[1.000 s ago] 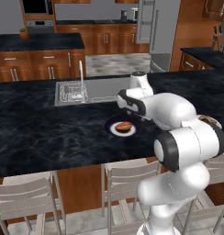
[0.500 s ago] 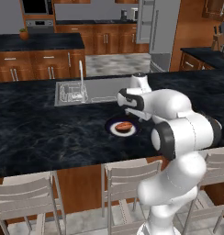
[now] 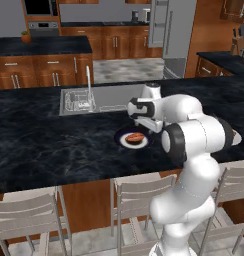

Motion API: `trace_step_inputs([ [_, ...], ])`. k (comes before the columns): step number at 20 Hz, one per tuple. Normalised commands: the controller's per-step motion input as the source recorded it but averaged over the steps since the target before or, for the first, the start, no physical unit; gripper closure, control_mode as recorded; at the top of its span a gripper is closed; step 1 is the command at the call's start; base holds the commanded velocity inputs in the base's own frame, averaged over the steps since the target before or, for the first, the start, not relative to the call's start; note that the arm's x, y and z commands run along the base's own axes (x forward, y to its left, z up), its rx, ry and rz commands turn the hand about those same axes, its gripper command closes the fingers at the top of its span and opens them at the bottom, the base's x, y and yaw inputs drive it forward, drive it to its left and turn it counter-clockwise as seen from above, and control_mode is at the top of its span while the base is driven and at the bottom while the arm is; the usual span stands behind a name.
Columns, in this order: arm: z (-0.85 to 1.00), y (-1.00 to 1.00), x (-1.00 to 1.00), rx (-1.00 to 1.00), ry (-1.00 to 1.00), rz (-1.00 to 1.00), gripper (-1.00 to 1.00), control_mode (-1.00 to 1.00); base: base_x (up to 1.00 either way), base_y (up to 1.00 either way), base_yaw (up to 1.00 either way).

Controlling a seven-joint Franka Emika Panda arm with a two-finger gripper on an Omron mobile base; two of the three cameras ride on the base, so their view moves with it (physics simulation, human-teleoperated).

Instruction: Pick the chicken drumstick and sweet potato from their plates and place them in the bowl. Then put the bowl in the fridge.

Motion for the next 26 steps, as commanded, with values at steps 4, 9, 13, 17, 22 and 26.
trace_step_inputs([
  [4,-0.25,0.0,0.31,0.02,0.0,0.0,-1.0,-1.0,0.0,0.0,0.0],
  [9,-0.24,0.0,0.31,0.0,0.02,0.0,-1.0,-1.0,0.0,0.0,0.0],
  [13,-0.26,0.0,0.28,0.0,0.04,0.0,-1.0,-1.0,0.0,0.0,0.0],
  [17,-0.23,0.0,0.38,0.0,0.04,0.0,-1.0,-1.0,0.0,0.0,0.0],
  [22,-0.24,0.0,0.25,0.0,0.07,0.0,-1.0,-1.0,0.0,0.0,0.0],
  [26,-0.24,0.0,0.2,0.0,0.06,0.0,-1.0,-1.0,0.0,0.0,0.0],
])
